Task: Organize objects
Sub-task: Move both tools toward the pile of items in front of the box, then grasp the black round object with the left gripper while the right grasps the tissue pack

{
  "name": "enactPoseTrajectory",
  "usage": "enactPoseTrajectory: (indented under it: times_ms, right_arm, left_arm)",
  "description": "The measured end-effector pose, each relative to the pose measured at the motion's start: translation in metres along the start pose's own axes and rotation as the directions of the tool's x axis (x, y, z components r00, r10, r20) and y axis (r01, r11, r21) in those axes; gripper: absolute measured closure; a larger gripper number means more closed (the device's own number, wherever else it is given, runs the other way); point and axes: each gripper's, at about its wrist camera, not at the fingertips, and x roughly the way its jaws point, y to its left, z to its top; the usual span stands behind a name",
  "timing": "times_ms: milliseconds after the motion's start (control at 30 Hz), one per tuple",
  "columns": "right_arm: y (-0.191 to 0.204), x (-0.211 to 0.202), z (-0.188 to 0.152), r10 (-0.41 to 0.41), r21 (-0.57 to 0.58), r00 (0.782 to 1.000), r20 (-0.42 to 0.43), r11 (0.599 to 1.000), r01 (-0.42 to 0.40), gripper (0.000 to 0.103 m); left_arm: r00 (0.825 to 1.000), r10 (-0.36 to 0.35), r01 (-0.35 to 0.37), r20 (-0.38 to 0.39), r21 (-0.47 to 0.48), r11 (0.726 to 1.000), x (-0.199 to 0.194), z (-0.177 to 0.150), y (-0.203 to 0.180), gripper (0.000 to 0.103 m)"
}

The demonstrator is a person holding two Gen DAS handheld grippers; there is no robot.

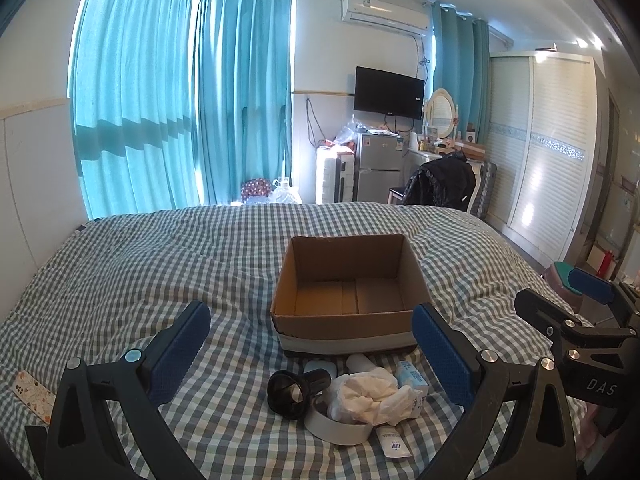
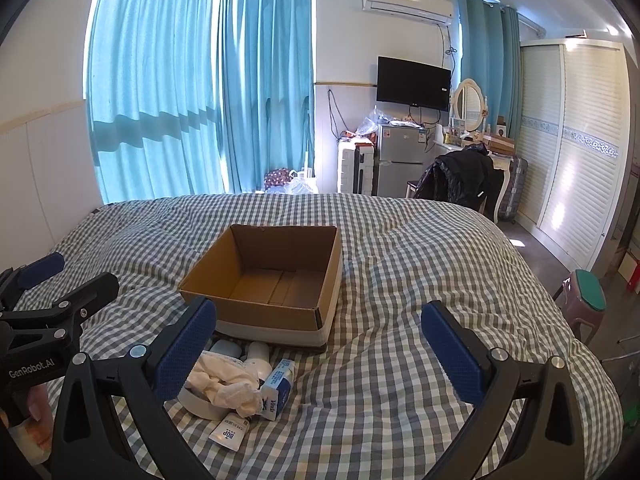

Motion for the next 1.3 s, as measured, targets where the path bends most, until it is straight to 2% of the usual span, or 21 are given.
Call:
enactPoseTrajectory:
  times_ms: [200, 400, 500, 633, 733, 800, 867, 967, 1067, 1200, 1267, 1300]
  right_arm:
    - [0.002, 0.004, -0.003, 0.008, -0.009, 1.000, -0.015, 1.000, -0.009, 0.000]
    - [0.006, 0.020, -0.013, 0.041, -0.015, 0.997, -0.060, 0.999, -0.042, 0.000]
    - [0.010, 0.038, -0.023, 0.070, -0.012, 0.991, -0.115, 0.997, -0.072, 0.000]
    - [0.015, 0.073, -0.045, 0.112, 0.017, 0.969, -0.222, 0.994, -0.111, 0.000]
    - [0.018, 0.100, -0.061, 0.078, 0.001, 0.953, -0.294, 0.997, -0.082, 0.003]
    - [0.016, 0.115, -0.071, 0.040, 0.003, 0.947, -0.319, 0.999, -0.041, 0.005]
    - [0.011, 0.128, -0.077, 0.026, 0.030, 0.937, -0.349, 0.999, -0.017, 0.014]
    - [0.006, 0.140, -0.081, 0.054, 0.079, 0.928, -0.369, 0.997, -0.027, 0.022]
    - [0.011, 0.149, -0.084, 0.064, 0.065, 0.918, -0.392, 0.997, -0.041, 0.029]
    - [0.016, 0.156, -0.088, 0.102, 0.060, 0.907, -0.409, 0.995, -0.085, 0.038]
    - [0.020, 0.158, -0.091, 0.107, 0.048, 0.898, -0.427, 0.994, -0.095, 0.050]
    - [0.021, 0.159, -0.092, 0.118, 0.052, 0.893, -0.434, 0.993, -0.105, 0.052]
  left_arm:
    - [0.999, 0.038, -0.038, -0.024, 0.021, 0.999, 0.006, -0.003, 0.002, 0.000]
    - [0.990, 0.076, -0.075, -0.115, 0.011, 0.997, 0.028, -0.014, 0.014, 0.000]
    - [0.982, 0.096, -0.094, -0.164, 0.017, 0.995, 0.042, -0.026, 0.019, 0.000]
    - [0.965, 0.110, -0.109, -0.239, 0.015, 0.994, 0.067, -0.043, 0.027, 0.000]
    - [0.950, 0.112, -0.113, -0.291, 0.014, 0.993, 0.086, -0.057, 0.033, 0.000]
    - [0.942, 0.082, -0.087, -0.325, 0.000, 0.996, 0.097, -0.064, 0.035, 0.000]
    - [0.938, 0.062, -0.070, -0.340, -0.012, 0.997, 0.105, -0.070, 0.037, 0.000]
    - [0.927, 0.060, -0.066, -0.370, -0.004, 0.998, 0.121, -0.075, 0.037, 0.001]
    - [0.913, 0.060, -0.064, -0.404, 0.002, 0.998, 0.136, -0.080, 0.035, 0.006]
    - [0.896, 0.055, -0.047, -0.441, 0.029, 0.998, 0.152, -0.089, 0.028, 0.018]
    - [0.887, 0.040, -0.029, -0.461, 0.032, 0.999, 0.159, -0.093, 0.025, 0.027]
    - [0.882, 0.032, -0.019, -0.470, 0.032, 0.999, 0.161, -0.094, 0.024, 0.035]
